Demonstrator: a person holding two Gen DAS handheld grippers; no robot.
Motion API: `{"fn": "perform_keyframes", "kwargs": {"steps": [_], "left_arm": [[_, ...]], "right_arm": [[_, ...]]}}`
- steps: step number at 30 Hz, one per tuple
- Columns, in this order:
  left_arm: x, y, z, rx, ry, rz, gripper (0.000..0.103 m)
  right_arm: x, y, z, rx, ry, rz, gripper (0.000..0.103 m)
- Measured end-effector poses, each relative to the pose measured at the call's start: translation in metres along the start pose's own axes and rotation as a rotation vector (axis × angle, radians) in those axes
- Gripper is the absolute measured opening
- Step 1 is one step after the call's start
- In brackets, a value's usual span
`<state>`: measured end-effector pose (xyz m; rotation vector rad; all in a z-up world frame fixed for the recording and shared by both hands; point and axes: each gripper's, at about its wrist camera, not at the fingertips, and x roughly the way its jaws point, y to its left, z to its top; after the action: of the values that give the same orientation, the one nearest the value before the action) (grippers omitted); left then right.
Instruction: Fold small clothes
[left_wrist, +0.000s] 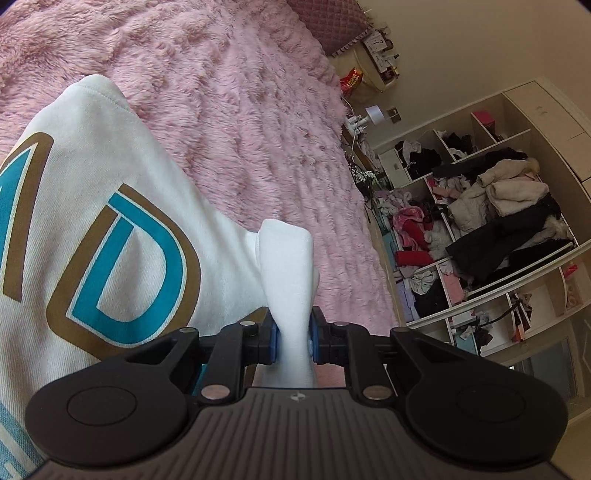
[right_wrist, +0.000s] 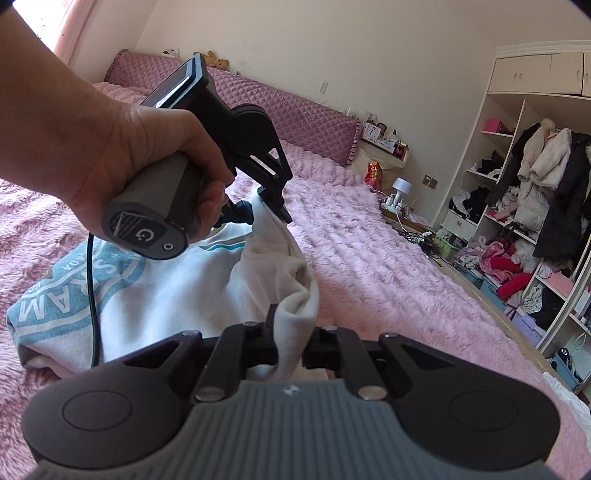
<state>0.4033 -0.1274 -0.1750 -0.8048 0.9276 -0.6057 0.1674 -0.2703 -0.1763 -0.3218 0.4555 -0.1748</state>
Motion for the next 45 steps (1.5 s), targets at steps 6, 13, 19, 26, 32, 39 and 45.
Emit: {"fn": "perform_keyframes", "kwargs": {"steps": [6, 13, 19, 26, 32, 39, 45], "left_arm": [[0.010, 0.001, -0.008, 0.024, 0.003, 0.053, 0.018], [0.019, -0.007, -0.013, 0.085, -0.003, 0.097, 0.018], [0.024, -0.015, -0.013, 0.095, -0.030, 0.074, 0.017], [-0.009, -0.024, -0.009, 0.081, -0.066, -0.019, 0.017], [-0.120, -0.022, -0.043, 0.258, -0.101, 0.014, 0.020], [-0.215, 0.006, -0.122, 0.518, -0.053, 0.303, 0.035], [-0.218, 0.019, -0.161, 0.616, 0.034, 0.381, 0.035]], "right_arm": [[0.019, -0.006, -0.013, 0.021, 0.043, 0.001, 0.003], [0.038, -0.017, -0.020, 0.034, 0.061, 0.007, 0.004], [0.048, -0.021, -0.032, 0.030, 0.079, 0.023, 0.005], [0.045, -0.036, -0.041, 0.017, 0.049, -0.039, 0.045], [0.018, -0.081, -0.045, 0.192, 0.039, 0.048, 0.042], [0.007, -0.112, -0.052, 0.491, 0.152, 0.281, 0.016], [0.022, -0.105, -0.053, 0.640, 0.257, 0.338, 0.019]]}}
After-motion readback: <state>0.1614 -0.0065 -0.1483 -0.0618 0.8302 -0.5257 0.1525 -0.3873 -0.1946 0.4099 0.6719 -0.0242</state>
